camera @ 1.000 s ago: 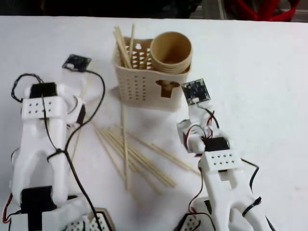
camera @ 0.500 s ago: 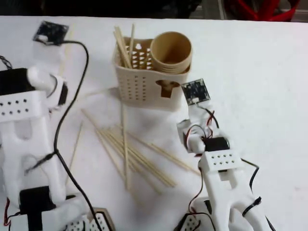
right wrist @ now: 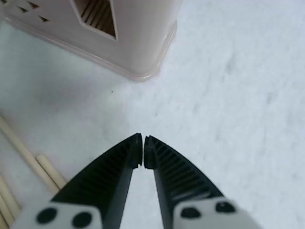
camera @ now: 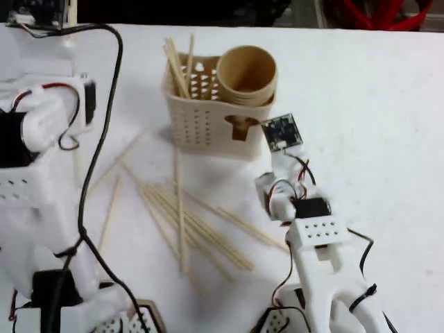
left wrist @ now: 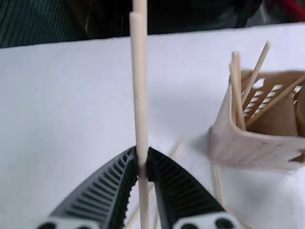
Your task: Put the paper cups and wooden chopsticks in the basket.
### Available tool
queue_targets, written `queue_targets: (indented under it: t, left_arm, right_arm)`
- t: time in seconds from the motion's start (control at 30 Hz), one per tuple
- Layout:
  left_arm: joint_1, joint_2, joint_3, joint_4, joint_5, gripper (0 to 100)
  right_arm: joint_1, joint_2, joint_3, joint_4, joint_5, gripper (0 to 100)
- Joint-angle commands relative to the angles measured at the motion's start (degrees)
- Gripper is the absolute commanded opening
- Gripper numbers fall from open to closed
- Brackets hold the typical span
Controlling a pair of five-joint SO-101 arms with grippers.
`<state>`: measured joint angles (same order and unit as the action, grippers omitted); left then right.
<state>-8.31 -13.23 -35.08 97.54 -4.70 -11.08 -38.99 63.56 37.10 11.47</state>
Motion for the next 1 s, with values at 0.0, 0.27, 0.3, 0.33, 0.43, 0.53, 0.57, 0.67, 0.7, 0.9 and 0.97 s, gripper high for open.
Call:
queue_targets:
  t: [0.0, 0.27, 0.3, 0.33, 0.43, 0.53, 0.57, 0.67, 0.7, 0.9, 0.97]
  left_arm:
    - [3.9, -0.2, -4.2, -6.3, 6.4, 2]
    - [13.7, 0.4, -4.0, -18.8, 10.7, 2]
    - [14.9, 0.4, -4.0, -20.9, 11.0, 2]
    - [16.0, 0.4, -4.0, -22.9, 11.0, 2]
    - [18.9, 0.5, -2.7, -29.5, 11.1, 2]
    - [21.2, 0.5, 3.6, -38.8, 11.1, 2]
    - [21.7, 0.5, 6.3, -42.0, 11.1, 2]
    - [22.5, 0.4, 15.6, -52.2, 11.1, 2]
    - [22.6, 0.3, 18.2, -55.3, 11.2, 2]
    - [22.7, 0.3, 30.9, -68.2, 11.2, 2]
    - [22.7, 0.3, 34.1, -70.4, 11.2, 2]
  right_arm:
    - [0.8, -1.8, -0.4, -1.0, 0.4, 2.5]
    - [0.8, -1.8, -0.4, -1.0, 0.4, 2.5]
    - [0.8, -1.8, -0.4, -1.0, 0.4, 2.5]
    - [0.8, -1.8, -0.4, -1.0, 0.4, 2.5]
    - [0.8, -1.8, -0.4, -1.0, 0.5, 2.5]
    - [0.8, -1.9, -0.4, -1.0, 0.6, 2.5]
    - [0.8, -1.9, -0.4, -1.0, 0.6, 2.5]
    - [0.8, -1.9, -0.4, -1.0, 0.6, 2.5]
    - [0.8, -1.9, -0.4, -1.0, 0.6, 2.5]
    - [0.8, -2.1, -0.4, -1.0, 0.6, 2.5]
    - [0.8, -2.1, -0.4, -1.0, 0.6, 2.5]
